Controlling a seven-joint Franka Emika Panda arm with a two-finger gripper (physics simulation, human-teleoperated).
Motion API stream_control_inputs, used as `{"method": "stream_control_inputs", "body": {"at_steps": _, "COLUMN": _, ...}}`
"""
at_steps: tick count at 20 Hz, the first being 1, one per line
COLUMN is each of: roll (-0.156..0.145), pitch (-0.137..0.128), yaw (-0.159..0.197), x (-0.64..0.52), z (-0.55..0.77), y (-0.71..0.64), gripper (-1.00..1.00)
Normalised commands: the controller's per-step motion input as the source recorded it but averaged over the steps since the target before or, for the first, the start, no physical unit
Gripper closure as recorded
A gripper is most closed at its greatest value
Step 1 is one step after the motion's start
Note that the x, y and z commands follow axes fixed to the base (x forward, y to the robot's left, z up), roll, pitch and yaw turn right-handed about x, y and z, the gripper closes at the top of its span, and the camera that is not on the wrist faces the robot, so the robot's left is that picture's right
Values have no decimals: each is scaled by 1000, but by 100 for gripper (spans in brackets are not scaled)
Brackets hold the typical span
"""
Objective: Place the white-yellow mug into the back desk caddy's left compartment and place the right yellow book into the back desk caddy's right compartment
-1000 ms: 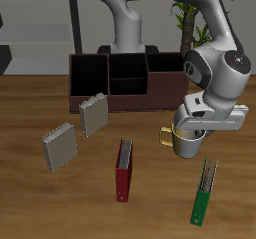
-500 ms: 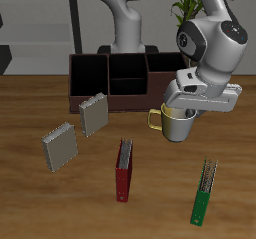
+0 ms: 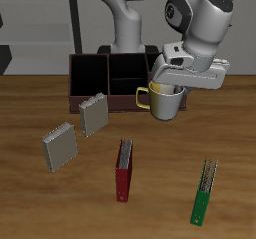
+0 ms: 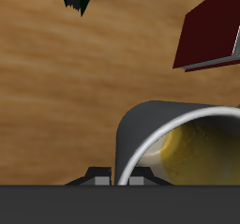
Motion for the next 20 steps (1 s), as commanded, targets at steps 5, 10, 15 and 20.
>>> {"method": "stream_control_inputs", "body": {"at_steps": 5, "roll": 14, "pitch": -20, "yaw": 11, "x": -332, "z": 259, "y": -320, "gripper": 100}}
{"method": "stream_control_inputs", "body": {"at_steps": 10, "roll": 51, "pitch": -20, "yaw": 13, "x": -339, "z": 224, "y": -374, "gripper": 100}}
{"method": "stream_control_inputs", "body": {"at_steps": 15, "roll": -36, "pitch": -58, "yaw": 26, "x": -290, "z": 299, "y": -667, "gripper": 100}}
{"method": "stream_control_inputs", "body": {"at_steps": 20, "roll": 36, "pitch": -2, "yaw": -31, "x": -166, "z": 195, "y": -455, "gripper": 100}}
